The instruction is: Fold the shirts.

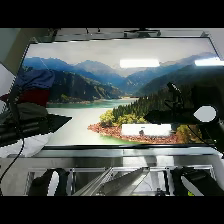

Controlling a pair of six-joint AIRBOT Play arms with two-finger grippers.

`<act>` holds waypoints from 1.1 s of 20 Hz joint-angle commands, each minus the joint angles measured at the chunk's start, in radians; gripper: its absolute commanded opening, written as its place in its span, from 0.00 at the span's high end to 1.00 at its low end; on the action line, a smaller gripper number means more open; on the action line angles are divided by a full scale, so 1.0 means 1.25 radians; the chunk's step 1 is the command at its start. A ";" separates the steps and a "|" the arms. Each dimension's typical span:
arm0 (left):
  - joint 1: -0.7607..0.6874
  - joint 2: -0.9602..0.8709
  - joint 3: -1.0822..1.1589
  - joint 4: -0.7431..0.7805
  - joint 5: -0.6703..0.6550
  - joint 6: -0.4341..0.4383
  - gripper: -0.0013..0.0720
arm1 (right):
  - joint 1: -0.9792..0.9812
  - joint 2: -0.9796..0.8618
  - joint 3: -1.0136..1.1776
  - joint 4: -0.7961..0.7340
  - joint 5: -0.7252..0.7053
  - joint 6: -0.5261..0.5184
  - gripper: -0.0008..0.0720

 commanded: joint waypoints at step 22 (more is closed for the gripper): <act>0.052 -1.180 1.028 0.714 0.391 -0.083 0.00 | 0.001 0.000 0.000 0.000 0.001 0.001 0.96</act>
